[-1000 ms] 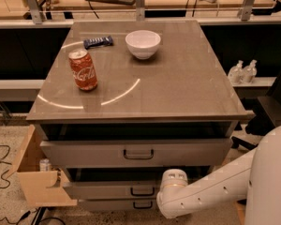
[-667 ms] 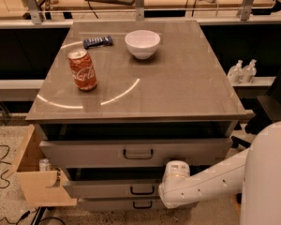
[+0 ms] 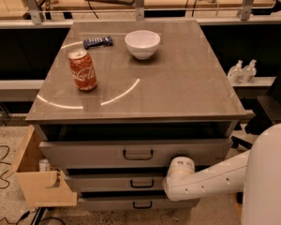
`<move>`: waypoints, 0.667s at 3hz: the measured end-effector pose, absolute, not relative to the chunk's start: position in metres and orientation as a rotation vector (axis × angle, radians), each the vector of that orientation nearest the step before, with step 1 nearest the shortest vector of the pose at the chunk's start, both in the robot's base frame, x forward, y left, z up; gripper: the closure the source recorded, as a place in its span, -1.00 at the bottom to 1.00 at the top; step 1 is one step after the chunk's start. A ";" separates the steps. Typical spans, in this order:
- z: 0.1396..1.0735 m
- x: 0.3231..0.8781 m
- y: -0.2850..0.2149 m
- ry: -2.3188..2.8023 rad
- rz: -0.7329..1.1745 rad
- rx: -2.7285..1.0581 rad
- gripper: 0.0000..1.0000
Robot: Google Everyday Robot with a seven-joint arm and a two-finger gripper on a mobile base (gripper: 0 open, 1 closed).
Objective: Close middle drawer
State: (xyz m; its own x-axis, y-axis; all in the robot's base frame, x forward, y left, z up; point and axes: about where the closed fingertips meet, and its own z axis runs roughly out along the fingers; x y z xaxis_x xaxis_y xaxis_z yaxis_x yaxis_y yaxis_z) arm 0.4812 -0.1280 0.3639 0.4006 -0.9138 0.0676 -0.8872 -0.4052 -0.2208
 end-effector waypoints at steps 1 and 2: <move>0.364 0.481 -0.128 1.621 -0.267 -2.501 0.52; 0.363 0.480 -0.128 1.621 -0.265 -2.502 0.05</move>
Offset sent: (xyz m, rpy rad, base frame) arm -0.0003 -0.0001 0.0000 0.0000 0.0000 0.0000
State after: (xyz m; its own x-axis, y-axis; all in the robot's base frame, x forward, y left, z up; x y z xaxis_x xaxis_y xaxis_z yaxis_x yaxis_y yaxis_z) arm 0.4802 -0.1282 0.3631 0.4008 -0.9137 0.0670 -0.8875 -0.4054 -0.2192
